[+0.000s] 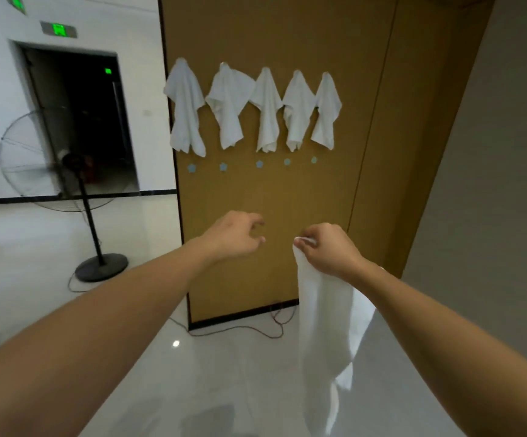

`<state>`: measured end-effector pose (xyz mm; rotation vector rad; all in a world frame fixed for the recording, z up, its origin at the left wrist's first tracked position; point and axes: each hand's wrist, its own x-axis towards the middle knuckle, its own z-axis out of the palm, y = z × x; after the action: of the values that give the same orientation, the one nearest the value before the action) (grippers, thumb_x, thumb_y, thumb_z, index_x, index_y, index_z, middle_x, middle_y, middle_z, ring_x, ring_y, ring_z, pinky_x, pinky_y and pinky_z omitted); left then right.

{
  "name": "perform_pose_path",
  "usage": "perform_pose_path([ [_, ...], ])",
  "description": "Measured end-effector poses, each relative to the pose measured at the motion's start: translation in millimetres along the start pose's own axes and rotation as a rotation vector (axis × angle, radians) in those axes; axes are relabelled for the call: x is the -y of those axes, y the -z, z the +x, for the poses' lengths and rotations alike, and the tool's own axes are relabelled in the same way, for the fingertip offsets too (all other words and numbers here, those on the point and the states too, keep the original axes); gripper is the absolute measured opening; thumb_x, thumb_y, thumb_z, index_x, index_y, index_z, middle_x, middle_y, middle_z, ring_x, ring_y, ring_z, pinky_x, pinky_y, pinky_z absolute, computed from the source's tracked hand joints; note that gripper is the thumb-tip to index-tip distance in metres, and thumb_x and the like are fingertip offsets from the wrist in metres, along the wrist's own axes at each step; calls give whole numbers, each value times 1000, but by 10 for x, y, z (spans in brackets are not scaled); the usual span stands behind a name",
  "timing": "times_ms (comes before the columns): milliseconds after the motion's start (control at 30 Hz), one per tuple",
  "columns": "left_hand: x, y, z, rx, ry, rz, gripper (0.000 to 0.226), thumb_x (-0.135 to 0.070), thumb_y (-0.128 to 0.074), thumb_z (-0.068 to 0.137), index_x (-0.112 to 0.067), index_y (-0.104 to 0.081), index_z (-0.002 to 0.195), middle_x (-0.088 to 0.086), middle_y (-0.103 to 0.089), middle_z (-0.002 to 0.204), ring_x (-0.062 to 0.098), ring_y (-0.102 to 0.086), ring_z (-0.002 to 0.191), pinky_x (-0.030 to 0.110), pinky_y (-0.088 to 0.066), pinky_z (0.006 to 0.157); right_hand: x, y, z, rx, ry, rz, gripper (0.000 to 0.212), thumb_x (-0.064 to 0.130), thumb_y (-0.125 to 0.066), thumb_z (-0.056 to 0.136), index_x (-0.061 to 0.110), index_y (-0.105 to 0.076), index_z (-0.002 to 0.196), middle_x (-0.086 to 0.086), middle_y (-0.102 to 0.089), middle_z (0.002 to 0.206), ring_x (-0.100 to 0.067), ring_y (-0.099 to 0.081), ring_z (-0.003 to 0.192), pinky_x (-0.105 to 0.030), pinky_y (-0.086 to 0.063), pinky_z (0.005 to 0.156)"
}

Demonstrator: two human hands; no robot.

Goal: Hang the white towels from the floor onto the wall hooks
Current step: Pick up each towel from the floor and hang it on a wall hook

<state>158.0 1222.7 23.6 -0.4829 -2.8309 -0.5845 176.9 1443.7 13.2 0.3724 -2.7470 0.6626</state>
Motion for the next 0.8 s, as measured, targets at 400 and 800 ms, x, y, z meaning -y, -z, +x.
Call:
perform_pose_path([
  [400, 1546, -196, 999, -2, 116, 127, 48, -39, -58, 92, -26, -50, 138, 1, -53, 141, 22, -49, 127, 27, -37, 96, 275, -1166, 1825, 125, 177, 120, 31, 40, -58, 95, 18, -73, 112, -1, -72, 112, -21, -65, 105, -33, -52, 88],
  [800, 3490, 174, 2431, 111, 126, -175, 60, -14, -68, 80, -32, -52, 135, -6, -57, 127, 13, -53, 114, 15, -40, 76, 1014, -2301, 3910, 245, 193, 283, 20, 35, -60, 95, 23, -75, 103, 2, -71, 84, -8, -63, 76, -31, -51, 71],
])
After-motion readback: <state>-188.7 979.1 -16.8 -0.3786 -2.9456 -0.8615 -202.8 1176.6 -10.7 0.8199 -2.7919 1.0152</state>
